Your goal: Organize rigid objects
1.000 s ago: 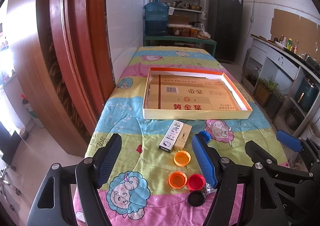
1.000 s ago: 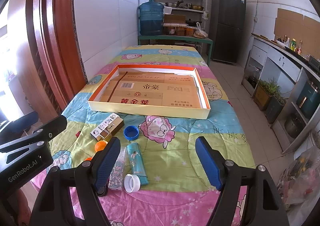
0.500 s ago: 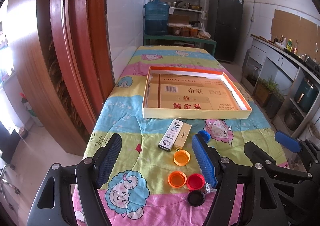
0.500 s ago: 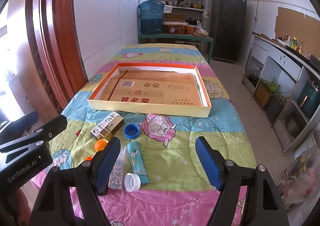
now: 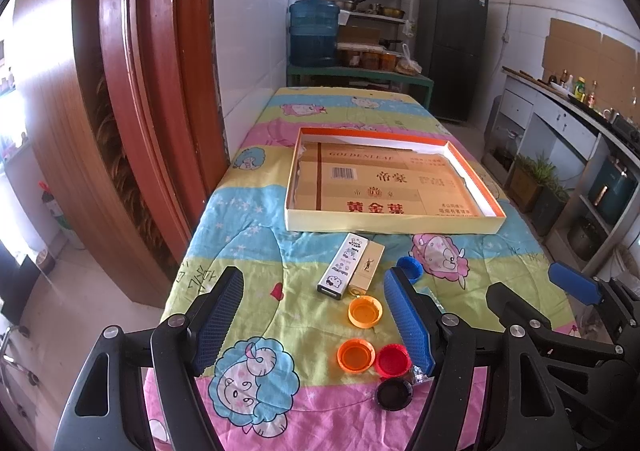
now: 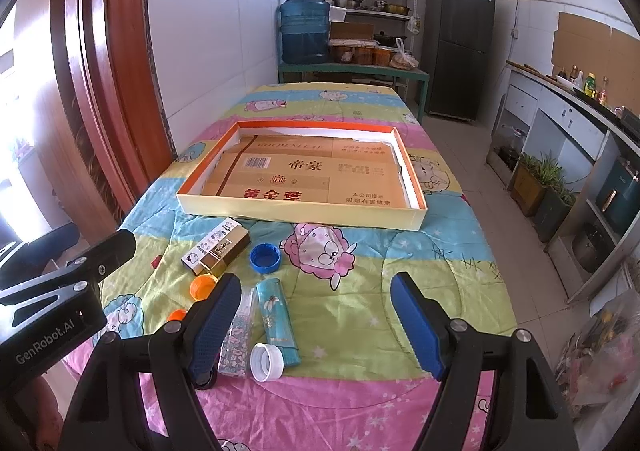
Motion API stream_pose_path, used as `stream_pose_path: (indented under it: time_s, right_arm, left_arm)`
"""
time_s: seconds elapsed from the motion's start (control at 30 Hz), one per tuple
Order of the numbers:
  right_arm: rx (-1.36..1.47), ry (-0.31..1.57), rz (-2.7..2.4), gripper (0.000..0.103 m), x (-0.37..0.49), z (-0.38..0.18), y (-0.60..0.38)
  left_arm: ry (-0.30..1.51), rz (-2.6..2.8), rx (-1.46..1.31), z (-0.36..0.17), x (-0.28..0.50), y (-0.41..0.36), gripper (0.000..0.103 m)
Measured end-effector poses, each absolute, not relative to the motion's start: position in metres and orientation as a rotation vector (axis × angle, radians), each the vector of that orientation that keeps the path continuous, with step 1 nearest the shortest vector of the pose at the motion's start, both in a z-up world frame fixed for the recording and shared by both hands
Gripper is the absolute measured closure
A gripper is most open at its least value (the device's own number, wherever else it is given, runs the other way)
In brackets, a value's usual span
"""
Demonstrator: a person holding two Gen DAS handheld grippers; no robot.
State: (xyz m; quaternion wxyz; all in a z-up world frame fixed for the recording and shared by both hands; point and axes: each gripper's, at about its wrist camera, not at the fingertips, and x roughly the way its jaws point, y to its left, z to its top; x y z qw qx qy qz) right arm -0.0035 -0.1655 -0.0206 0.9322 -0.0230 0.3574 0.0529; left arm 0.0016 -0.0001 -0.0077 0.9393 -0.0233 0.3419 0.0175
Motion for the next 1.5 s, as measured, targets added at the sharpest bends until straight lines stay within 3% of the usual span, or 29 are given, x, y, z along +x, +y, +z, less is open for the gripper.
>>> stream_pose_path:
  time_s: [0.67,1.0,1.33,1.5]
  right_arm:
    - [-0.054,0.78,0.12,0.026,0.002,-0.029,-0.167]
    - [-0.073,0.867,0.134,0.029,0.014,-0.053,-0.168]
    - [-0.058,0.9,0.15,0.029,0.021,-0.062,-0.171]
    - [-0.055,0.909,0.155,0.029,0.025,-0.065,-0.17]
  left_arm:
    - [0.739,0.025,-0.082,-0.025,0.006,0.02,0.029]
    - [0.885,-0.109,-0.079,-0.064,0.018,0.008,0.029]
    - [0.965,-0.126,-0.119,-0.088,0.042,0.001,0.039]
    - [0.971,-0.129,-0.124,-0.092,0.06,-0.002,0.039]
